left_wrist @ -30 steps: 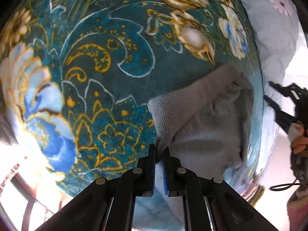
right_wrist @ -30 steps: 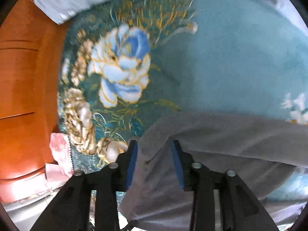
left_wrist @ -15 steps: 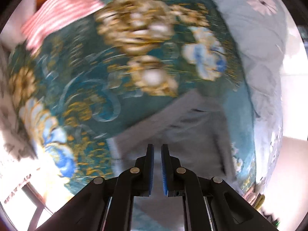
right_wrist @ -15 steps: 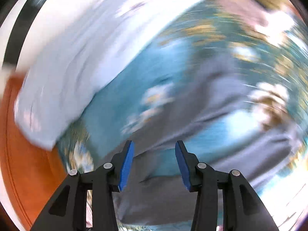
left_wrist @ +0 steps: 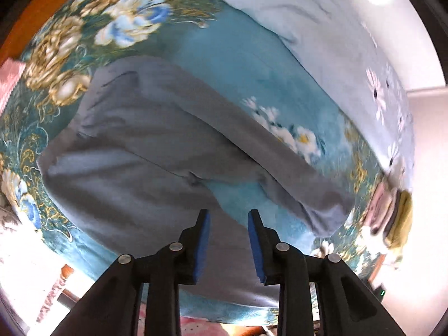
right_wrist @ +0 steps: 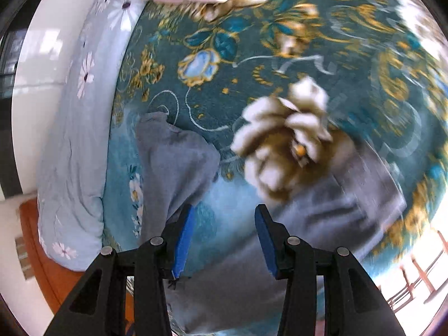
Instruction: Fold clothes
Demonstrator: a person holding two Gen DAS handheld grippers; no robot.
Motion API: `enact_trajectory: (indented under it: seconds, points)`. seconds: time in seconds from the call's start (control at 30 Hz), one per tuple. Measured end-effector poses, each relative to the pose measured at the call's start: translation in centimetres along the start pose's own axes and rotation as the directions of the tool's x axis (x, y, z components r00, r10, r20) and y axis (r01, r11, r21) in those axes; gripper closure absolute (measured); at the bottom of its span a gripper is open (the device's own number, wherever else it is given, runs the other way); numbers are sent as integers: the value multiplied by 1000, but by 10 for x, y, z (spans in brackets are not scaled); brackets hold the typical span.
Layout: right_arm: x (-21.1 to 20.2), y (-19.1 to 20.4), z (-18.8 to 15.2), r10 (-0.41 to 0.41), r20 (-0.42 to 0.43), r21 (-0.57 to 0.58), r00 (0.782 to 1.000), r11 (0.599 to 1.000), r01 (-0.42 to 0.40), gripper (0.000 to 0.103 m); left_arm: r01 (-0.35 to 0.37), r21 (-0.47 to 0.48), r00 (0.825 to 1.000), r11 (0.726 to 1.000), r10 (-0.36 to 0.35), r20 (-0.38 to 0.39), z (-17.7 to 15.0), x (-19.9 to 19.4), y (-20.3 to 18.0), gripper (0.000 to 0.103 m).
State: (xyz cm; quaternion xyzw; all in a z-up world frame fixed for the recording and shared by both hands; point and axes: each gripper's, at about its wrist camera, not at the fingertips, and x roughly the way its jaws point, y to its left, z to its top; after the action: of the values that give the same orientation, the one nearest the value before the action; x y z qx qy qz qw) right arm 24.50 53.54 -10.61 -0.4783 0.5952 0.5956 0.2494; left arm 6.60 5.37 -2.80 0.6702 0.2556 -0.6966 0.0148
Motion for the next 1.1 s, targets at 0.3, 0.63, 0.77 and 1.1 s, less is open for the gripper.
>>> enact_trajectory:
  seconds: [0.3, 0.63, 0.77, 1.1]
  points:
    - [76, 84, 65, -91, -100, -388, 991, 920, 45, 46, -107, -64, 994, 992, 108, 2, -29, -2, -23, 63]
    - [129, 122, 77, -192, -128, -512, 973, 853, 101, 87, -180, -175, 984, 968, 180, -13, -30, -1, 0, 60]
    - [118, 145, 62, -208, -105, -514, 972, 849, 126, 93, -180, -176, 984, 968, 175, -42, -29, 11, -3, 59]
    - [189, 217, -79, -195, -287, -669, 938, 742, -50, 84, -227, -204, 974, 953, 225, -32, -22, 1, 8, 59]
